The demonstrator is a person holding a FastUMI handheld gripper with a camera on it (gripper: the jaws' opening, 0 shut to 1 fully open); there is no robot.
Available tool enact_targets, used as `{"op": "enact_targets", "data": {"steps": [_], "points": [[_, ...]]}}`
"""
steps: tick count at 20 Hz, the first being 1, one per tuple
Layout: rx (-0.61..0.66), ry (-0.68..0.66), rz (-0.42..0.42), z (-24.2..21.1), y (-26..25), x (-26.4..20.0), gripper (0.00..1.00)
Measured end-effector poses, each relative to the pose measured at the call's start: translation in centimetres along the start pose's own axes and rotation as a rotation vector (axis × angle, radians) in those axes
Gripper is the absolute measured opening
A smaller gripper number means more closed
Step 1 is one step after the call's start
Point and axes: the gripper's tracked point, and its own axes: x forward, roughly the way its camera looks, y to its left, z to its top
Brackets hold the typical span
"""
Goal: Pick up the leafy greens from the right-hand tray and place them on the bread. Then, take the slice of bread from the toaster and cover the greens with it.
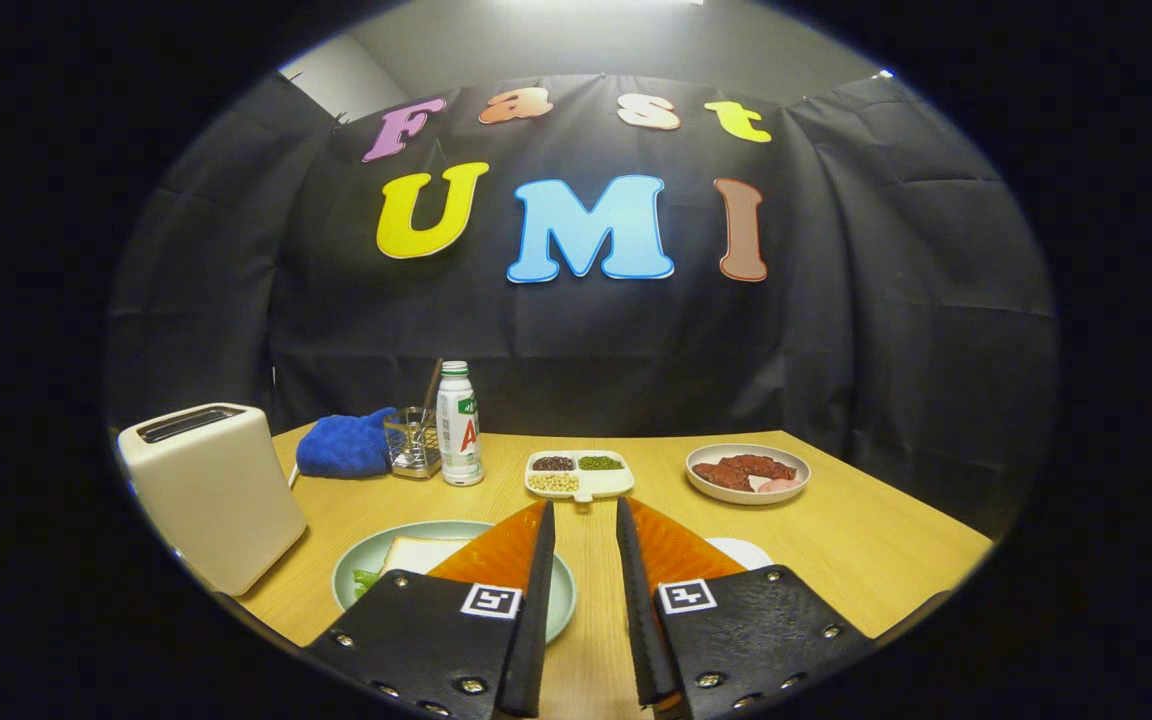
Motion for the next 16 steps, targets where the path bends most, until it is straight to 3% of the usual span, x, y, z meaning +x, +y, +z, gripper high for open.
{"op": "enact_targets", "data": {"steps": [7, 13, 16], "points": [[0.02, 0.01, 0.103, 0.4, -8.4, -0.6, 0.36], [0.043, -0.093, -0.007, 2.3, -23.8, -0.4, 0.36], [-0.029, -0.136, -0.063, 1.9, -31.2, -0.6, 0.35]]}}
